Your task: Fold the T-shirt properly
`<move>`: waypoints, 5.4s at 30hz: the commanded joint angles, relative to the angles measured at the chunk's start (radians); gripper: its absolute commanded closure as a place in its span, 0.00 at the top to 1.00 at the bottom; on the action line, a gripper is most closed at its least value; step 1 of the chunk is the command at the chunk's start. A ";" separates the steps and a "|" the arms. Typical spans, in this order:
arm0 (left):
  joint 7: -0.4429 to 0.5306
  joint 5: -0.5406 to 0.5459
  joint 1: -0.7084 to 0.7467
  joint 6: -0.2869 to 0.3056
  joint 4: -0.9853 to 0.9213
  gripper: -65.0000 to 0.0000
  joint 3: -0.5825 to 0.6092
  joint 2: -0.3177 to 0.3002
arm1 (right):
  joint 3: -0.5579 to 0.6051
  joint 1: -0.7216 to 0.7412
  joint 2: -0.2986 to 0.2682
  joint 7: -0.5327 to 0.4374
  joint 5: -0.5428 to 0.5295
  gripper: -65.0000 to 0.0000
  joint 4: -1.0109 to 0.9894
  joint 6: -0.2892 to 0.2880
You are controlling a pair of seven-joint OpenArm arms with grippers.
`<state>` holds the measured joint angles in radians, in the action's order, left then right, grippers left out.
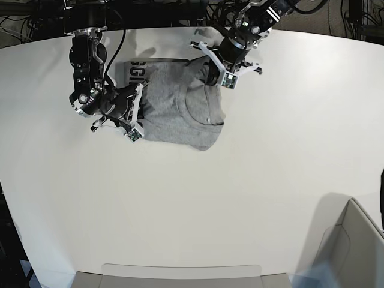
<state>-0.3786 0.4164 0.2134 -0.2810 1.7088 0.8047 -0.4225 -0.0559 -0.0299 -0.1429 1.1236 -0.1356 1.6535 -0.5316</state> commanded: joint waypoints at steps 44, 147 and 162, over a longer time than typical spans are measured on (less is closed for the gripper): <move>-0.058 -0.103 0.048 -0.005 0.021 0.00 -0.202 0.124 | 0.100 -0.091 -0.060 -0.121 0.000 0.00 0.064 -0.121; 0.208 -0.104 0.505 0.265 0.325 0.00 -0.974 0.064 | -0.312 -0.517 0.150 -0.380 0.003 0.00 0.416 0.005; 0.244 -0.104 0.786 0.262 0.208 0.00 -0.967 0.066 | -0.414 -0.876 0.242 -0.489 -0.002 0.00 0.402 -0.048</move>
<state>-0.1558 0.3141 0.9836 -0.0135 1.9083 -0.1585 -0.3500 -0.4686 -0.8898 0.0975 0.6506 -0.1226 2.0418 -0.5632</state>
